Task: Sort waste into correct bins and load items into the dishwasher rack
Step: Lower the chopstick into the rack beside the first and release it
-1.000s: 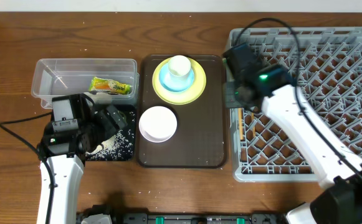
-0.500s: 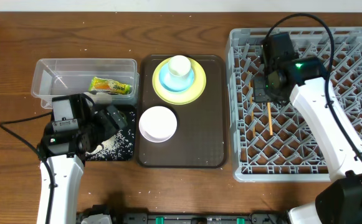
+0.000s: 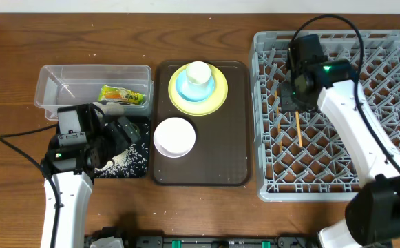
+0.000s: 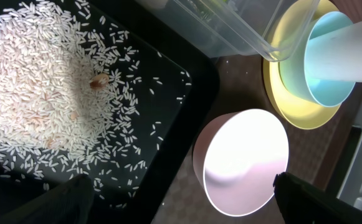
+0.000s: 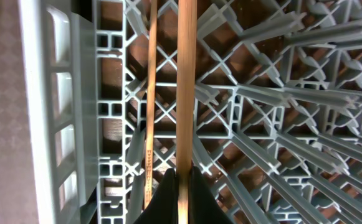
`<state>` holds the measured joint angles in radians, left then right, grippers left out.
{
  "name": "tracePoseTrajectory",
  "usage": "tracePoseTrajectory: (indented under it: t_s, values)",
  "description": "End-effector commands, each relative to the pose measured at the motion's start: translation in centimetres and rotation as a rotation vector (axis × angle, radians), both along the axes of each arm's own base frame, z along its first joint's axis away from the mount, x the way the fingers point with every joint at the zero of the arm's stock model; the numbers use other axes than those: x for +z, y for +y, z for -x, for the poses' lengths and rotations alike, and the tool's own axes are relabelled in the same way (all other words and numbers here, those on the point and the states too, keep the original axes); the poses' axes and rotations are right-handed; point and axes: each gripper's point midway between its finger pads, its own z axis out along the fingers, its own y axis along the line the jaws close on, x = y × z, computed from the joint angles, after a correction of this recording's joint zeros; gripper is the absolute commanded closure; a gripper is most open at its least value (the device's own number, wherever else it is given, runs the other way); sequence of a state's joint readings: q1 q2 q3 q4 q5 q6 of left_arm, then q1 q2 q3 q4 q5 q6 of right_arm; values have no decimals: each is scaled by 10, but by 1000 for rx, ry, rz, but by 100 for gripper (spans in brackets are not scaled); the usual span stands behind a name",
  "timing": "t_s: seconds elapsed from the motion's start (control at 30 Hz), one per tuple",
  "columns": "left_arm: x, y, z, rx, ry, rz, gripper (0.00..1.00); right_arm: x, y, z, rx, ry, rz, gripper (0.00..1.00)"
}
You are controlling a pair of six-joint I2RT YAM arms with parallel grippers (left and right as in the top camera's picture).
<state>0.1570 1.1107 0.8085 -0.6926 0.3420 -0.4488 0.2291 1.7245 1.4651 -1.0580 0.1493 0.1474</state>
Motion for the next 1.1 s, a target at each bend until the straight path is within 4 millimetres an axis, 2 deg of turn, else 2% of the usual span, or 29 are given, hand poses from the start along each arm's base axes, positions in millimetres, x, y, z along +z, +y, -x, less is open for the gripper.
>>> tracePoseTrajectory:
  t_s: [0.0,0.5,1.07]
  values:
    - [5,1,-3,5,-11,6,5,-8,-5,-6,-9,13,8,99]
    - [5,1,-3,5,-11,5,5,-34,-6,-12,-60,59,8,98]
    - [5,1,-3,5,-11,6,5,-34,-10,-17,-71,42,8,94]
